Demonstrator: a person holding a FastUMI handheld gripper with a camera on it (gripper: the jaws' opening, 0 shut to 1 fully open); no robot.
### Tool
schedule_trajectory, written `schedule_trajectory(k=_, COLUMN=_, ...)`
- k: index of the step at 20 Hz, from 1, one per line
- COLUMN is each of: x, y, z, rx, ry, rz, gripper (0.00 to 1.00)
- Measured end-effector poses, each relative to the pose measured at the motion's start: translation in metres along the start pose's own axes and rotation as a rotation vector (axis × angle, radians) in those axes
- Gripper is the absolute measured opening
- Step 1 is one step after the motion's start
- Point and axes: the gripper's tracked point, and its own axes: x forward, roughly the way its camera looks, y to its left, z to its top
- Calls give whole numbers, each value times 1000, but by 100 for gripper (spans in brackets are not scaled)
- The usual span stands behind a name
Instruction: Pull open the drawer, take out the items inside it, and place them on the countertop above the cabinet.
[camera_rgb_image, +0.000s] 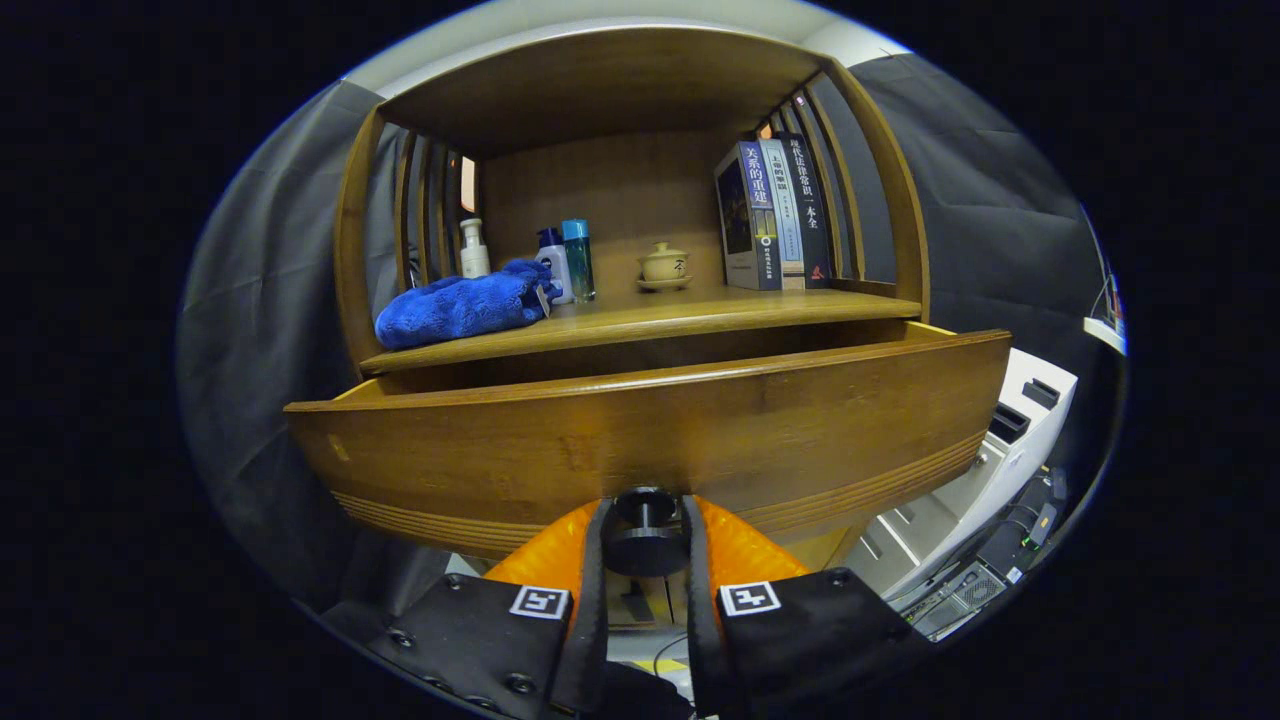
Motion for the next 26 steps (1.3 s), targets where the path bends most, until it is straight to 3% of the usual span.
schedule_trajectory(k=15, x=-74, y=1, z=-34, rx=37, ry=41, rz=-34, gripper=42)
schedule_trajectory(k=22, x=-81, y=1, z=-40, rx=83, ry=94, rz=-50, gripper=41)
schedule_trajectory(k=25, x=-84, y=1, z=-32, rx=109, ry=111, rz=-83, gripper=51)
schedule_trajectory(k=26, x=-87, y=5, z=-23, rx=120, ry=103, rz=-80, gripper=58)
